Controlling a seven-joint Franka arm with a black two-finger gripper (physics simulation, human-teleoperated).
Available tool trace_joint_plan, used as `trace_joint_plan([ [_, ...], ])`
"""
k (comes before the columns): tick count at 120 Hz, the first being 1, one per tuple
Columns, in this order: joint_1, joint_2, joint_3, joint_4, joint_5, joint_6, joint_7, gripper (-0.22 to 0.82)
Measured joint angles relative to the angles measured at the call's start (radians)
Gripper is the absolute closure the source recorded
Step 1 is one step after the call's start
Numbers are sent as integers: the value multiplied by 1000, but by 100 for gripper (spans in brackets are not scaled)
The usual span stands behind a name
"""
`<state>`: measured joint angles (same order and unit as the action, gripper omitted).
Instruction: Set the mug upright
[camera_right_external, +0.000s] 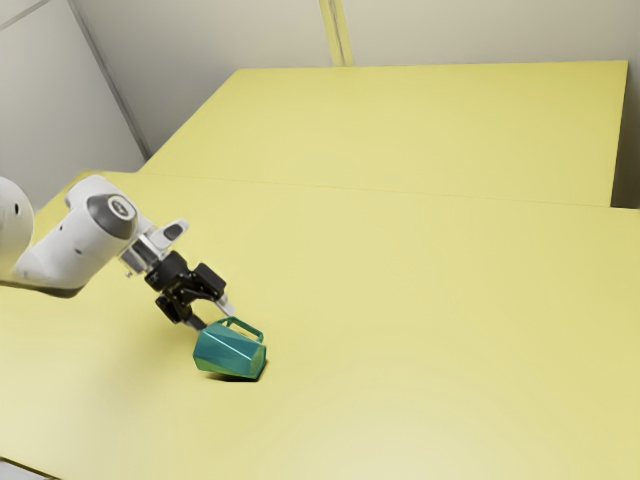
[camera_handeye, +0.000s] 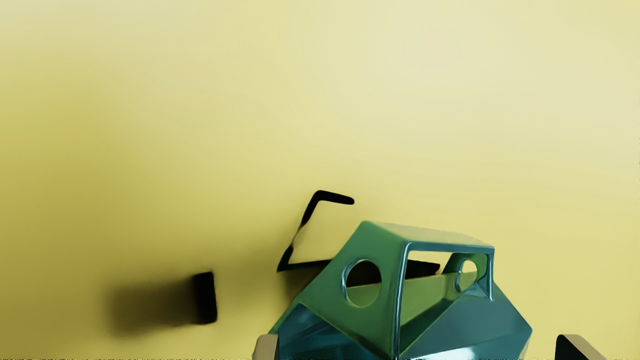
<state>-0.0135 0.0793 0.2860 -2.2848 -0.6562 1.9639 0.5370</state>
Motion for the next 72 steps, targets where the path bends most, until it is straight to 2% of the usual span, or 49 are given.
trace_joint_plan([
  [41, -21, -4, 13, -27, -71, -14, 44, 1],
  [61, -31, -3, 13, -40, -98, -16, 61, 6],
  [72, -30, -4, 13, -47, -107, -16, 68, 13],
])
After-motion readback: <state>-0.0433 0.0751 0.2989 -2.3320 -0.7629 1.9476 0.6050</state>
